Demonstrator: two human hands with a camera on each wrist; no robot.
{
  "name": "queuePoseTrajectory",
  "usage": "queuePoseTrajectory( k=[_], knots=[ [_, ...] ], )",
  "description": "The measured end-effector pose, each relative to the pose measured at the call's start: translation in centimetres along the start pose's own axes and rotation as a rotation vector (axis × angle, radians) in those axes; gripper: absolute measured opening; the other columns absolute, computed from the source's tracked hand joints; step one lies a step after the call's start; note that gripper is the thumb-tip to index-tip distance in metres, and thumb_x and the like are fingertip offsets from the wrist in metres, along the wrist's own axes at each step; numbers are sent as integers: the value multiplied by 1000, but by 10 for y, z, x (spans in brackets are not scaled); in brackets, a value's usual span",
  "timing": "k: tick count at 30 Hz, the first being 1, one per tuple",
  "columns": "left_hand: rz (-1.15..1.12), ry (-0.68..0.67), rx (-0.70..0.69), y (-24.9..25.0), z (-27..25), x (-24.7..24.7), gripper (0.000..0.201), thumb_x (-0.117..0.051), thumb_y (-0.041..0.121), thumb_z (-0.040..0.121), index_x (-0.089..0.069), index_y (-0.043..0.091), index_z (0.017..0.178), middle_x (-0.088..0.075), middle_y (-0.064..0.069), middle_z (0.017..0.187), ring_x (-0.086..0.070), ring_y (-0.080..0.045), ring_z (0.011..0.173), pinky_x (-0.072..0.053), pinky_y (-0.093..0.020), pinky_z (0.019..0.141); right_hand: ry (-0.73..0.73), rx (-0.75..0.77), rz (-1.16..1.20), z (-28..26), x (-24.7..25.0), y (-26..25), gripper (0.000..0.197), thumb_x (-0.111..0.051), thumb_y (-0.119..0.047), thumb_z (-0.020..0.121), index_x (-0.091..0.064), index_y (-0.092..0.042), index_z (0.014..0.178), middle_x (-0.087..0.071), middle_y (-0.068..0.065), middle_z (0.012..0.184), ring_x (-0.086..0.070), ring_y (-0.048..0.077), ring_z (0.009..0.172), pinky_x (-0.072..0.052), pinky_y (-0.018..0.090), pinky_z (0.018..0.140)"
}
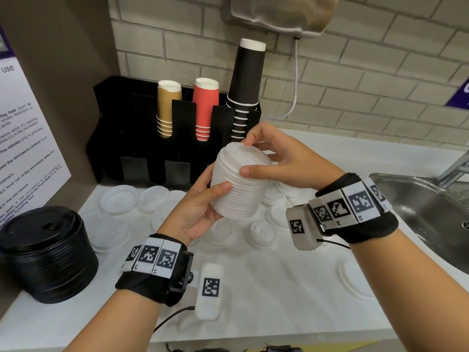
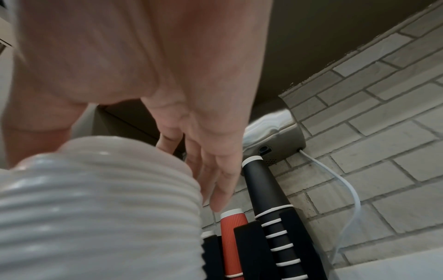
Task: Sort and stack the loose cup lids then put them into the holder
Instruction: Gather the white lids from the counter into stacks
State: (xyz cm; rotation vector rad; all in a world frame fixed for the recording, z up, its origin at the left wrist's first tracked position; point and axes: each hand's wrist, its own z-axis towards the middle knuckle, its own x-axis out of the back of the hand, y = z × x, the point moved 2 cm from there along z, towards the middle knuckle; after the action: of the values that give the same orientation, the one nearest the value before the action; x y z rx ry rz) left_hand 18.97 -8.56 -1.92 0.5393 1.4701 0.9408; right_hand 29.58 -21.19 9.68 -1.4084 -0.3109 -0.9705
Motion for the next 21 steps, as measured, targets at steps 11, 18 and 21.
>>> queuePoseTrajectory(
  k=[11,18,21],
  knots=[
    [34,10,8,-2,0,-2,99,-96,42,46,-54,30,135,-65,-4,128,-65,-22,116,-58,-31,78,-2,-21,-48,-7,7,-2,56,-72,-52,67,-51,-32,115,-53,-19,119,-52,-3,112,-47,17,89],
    [-36,32,-34,3,5,8,92,-99,37,42,-61,33,125,-67,3,126,-64,-20,118,-59,-31,79,-140,-384,-284,-48,32,61,29,-67,-42,85,-61,-23,106,-63,-9,102,-61,12,94,-45,10,78],
    [-35,24,-42,6,8,10,88,-98,37,43,-62,36,123,-66,3,128,-63,-19,118,-59,-32,78,-500,-670,-642,-84,28,103,43,-71,-49,80,-58,-26,115,-58,-5,108,-58,18,99,-45,27,87]
  ],
)
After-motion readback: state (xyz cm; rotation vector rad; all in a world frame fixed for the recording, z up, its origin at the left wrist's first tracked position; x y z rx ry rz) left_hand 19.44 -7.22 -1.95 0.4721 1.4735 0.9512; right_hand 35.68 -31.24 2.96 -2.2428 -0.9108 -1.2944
